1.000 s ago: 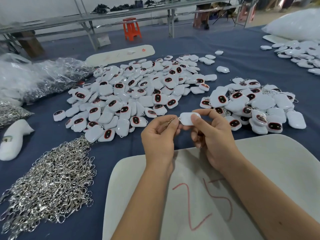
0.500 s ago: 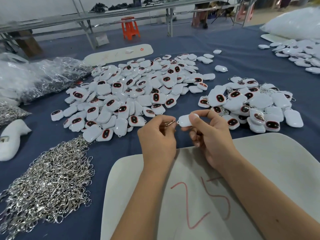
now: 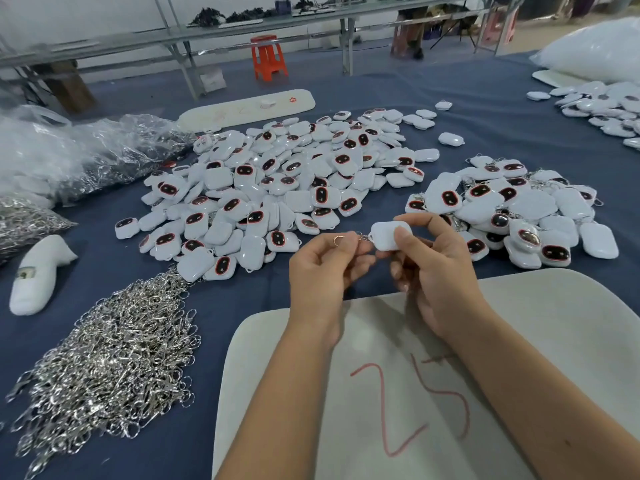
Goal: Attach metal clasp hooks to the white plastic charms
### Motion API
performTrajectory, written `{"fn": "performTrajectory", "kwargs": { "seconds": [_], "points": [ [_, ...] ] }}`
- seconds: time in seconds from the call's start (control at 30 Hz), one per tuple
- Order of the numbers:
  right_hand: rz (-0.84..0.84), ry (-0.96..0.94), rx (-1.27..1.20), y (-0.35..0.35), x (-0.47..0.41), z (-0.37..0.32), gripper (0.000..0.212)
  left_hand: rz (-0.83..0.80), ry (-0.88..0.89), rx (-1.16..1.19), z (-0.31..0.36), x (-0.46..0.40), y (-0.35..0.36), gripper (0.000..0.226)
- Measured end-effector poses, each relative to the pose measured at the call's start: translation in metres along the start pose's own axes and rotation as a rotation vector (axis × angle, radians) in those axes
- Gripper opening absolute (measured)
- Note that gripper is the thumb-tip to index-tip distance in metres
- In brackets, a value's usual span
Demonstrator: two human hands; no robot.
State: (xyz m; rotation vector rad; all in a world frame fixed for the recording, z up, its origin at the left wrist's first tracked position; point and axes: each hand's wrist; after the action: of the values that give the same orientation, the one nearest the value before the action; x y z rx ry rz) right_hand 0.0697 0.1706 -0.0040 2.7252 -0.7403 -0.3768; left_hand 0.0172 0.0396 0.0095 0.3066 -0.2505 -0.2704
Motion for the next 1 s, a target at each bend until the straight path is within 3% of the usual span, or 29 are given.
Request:
{"fn": "performTrajectory", "kwargs": {
  "seconds": [0.1, 0.23, 0.33, 0.5, 0.73, 0.87, 1.0],
  "points": [
    [-0.038, 0.033, -0.081, -0.001, 0.0, -0.003, 0.008, -0.092, -0.121, 0.118, 0.002, 0.001, 0.0, 0.03],
    [-0.027, 0.058, -0.129, -0.001, -0.001, -0.005, 0.007, -0.146, -0.045, -0.01, 0.002, 0.001, 0.001, 0.037],
    [-0.028, 0.067, -0.116, -0.002, -0.002, -0.004, 0.008, -0.166, 0.017, -0.091, 0.001, 0.003, 0.003, 0.027],
    [-0.035, 0.066, -0.102, -0.002, -0.002, -0.002, 0.008, -0.083, 0.133, -0.212, -0.002, 0.0, 0.001, 0.02],
    [-0.014, 0.011, -0.041, 0.0, 0.0, 0.001, 0.003, 0.069, 0.603, -0.729, -0.005, -0.004, -0.006, 0.013],
    [-0.044, -0.072, 0.08, 0.0, 0.004, 0.003, 0.006, 0.129, 0.666, -0.93, -0.008, -0.005, -0.006, 0.015],
    [-0.044, -0.086, 0.096, 0.002, 0.004, 0.003, 0.007, 0.186, 0.688, -0.96, -0.009, -0.003, -0.004, 0.014]
  ]
}}
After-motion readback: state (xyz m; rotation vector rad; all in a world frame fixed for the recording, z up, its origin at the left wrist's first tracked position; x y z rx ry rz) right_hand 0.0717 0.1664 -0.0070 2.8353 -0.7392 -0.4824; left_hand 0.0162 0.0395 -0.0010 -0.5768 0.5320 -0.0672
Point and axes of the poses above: each hand's wrist, its own x-axis away from the middle knuckle, its own y-axis out of the palm, z = x × y, and after that the axes turned 6 degrees about -y, right-handed
